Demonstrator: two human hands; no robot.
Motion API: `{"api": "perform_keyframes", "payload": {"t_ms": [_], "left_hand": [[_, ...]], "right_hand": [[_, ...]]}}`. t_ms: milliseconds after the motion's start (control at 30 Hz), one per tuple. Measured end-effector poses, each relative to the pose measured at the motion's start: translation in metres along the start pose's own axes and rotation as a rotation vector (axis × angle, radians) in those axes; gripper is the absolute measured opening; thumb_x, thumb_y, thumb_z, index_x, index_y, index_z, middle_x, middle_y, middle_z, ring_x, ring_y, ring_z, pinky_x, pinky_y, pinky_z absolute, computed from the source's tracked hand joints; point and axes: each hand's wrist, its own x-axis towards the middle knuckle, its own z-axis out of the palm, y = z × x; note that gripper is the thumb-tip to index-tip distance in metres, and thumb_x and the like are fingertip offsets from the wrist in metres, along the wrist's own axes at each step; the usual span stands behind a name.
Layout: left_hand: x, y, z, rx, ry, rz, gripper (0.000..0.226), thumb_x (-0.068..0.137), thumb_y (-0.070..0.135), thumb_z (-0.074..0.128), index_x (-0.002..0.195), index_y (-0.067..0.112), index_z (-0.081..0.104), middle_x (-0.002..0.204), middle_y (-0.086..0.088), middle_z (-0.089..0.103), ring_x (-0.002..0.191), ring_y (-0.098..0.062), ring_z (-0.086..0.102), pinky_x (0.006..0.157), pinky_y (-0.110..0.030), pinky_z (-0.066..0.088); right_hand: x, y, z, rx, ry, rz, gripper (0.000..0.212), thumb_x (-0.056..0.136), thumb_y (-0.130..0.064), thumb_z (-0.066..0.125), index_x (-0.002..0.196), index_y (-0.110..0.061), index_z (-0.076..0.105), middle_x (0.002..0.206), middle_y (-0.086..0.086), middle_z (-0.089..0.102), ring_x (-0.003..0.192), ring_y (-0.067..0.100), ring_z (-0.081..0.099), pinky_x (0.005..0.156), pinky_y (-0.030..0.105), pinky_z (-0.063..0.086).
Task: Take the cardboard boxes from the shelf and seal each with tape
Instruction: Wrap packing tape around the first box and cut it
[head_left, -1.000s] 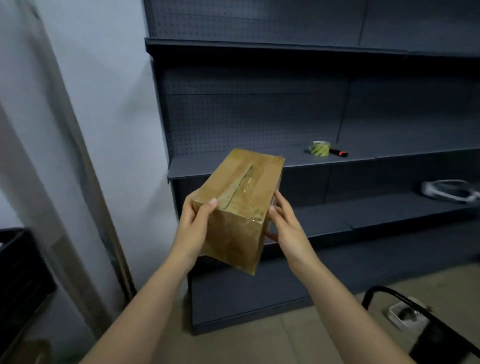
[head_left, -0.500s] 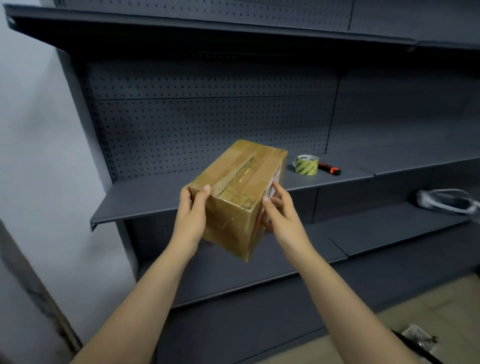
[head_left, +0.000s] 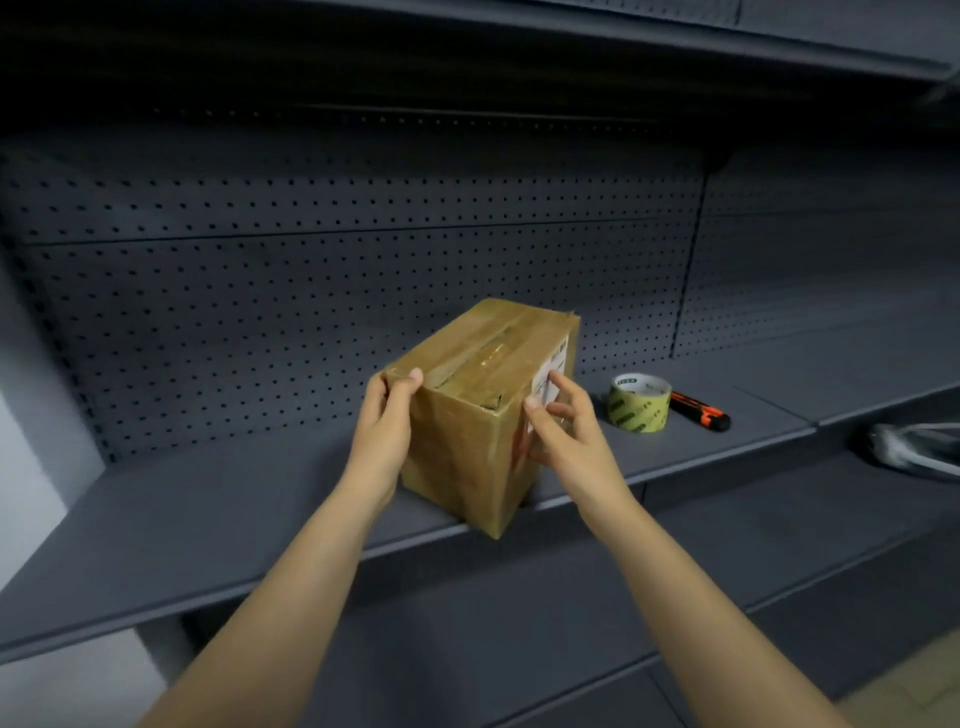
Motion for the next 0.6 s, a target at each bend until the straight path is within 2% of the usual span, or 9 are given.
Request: {"api": "perform_keyframes", "payload": {"t_ms": [67,133,167,233,300,400,433,500,600], "left_hand": [[0.026,-0.004,0.005,-0.002,-0.007,-0.042,0.014,0.1,0.043,0.048,0.111,0.034,0.046,0.125,0.013,0.048,0.114,-0.007,0.045,0.092,-0.029,0.032],[0.044,-0.006,0.011,0.013,-0.015,-0.062,0.031,0.1,0.046,0.046,0.128,0.031,0.047,0.133,0.014,0.041,0.118,-0.008,0.041,0.095,-0.029,0.03],[0.05,-0.006,0.014,0.029,-0.014,-0.071,0.042,0.1,0.047,0.045,0.138,0.028,0.044,0.131,0.016,0.037,0.12,-0.008,0.038,0.095,-0.028,0.028],[0.06,-0.008,0.018,0.088,0.01,-0.068,0.051,0.101,0.047,0.043,0.147,0.024,0.037,0.131,0.015,0.037,0.13,-0.01,0.036,0.094,-0.027,0.028],[0.067,-0.01,0.019,0.183,0.06,0.038,0.042,0.102,0.044,0.045,0.139,0.027,0.042,0.13,0.016,0.044,0.133,-0.014,0.041,0.093,-0.021,0.034],[0.073,-0.015,0.017,0.349,0.182,0.345,0.026,0.1,0.032,0.054,0.125,0.03,0.053,0.127,0.006,0.052,0.122,-0.008,0.047,0.096,-0.011,0.033],[0.071,-0.014,0.018,0.42,0.21,0.448,0.02,0.099,0.03,0.056,0.119,0.03,0.057,0.124,0.005,0.053,0.119,-0.006,0.047,0.095,-0.006,0.031],[0.064,-0.011,0.021,0.516,0.201,0.588,0.012,0.098,0.03,0.056,0.106,0.028,0.066,0.113,0.008,0.057,0.113,-0.005,0.049,0.093,-0.005,0.031],[0.047,-0.007,0.028,0.487,0.1,0.572,0.025,0.095,0.039,0.054,0.093,0.021,0.072,0.101,0.012,0.064,0.106,-0.002,0.057,0.089,-0.008,0.038]], "right_hand": [[0.017,0.005,0.002,-0.04,0.026,0.0,0.056,0.088,-0.054,0.062,0.138,-0.044,0.039,0.134,0.001,0.046,0.119,0.015,0.053,0.1,0.035,0.048],[0.03,0.007,0.002,-0.109,0.053,-0.006,0.06,0.088,-0.052,0.063,0.141,-0.037,0.04,0.134,0.002,0.046,0.112,0.007,0.054,0.085,0.017,0.046],[0.036,0.007,0.001,-0.146,0.066,-0.02,0.061,0.086,-0.052,0.065,0.139,-0.035,0.041,0.133,0.001,0.046,0.107,0.003,0.054,0.079,0.014,0.044],[0.046,0.008,-0.005,-0.234,0.103,-0.095,0.062,0.081,-0.052,0.071,0.133,-0.035,0.043,0.132,0.0,0.044,0.109,0.005,0.052,0.086,0.019,0.045],[0.058,0.008,-0.014,-0.384,0.118,-0.255,0.063,0.079,-0.052,0.073,0.133,-0.036,0.044,0.136,-0.006,0.039,0.127,0.01,0.039,0.099,0.022,0.036],[0.079,0.0,-0.024,-0.48,-0.018,-0.502,0.051,0.084,-0.049,0.07,0.131,-0.038,0.052,0.141,-0.016,0.038,0.137,0.004,0.026,0.107,0.019,0.024],[0.087,-0.001,-0.025,-0.494,-0.075,-0.548,0.045,0.085,-0.049,0.068,0.128,-0.036,0.057,0.14,-0.017,0.043,0.138,0.004,0.028,0.111,0.025,0.026],[0.102,-0.001,-0.024,-0.511,-0.162,-0.604,0.038,0.086,-0.05,0.067,0.119,-0.031,0.066,0.132,-0.016,0.053,0.133,0.004,0.038,0.113,0.038,0.031],[0.116,0.0,-0.021,-0.505,-0.231,-0.667,0.035,0.085,-0.051,0.067,0.11,-0.026,0.069,0.115,-0.015,0.059,0.117,0.005,0.049,0.105,0.038,0.037]]}}
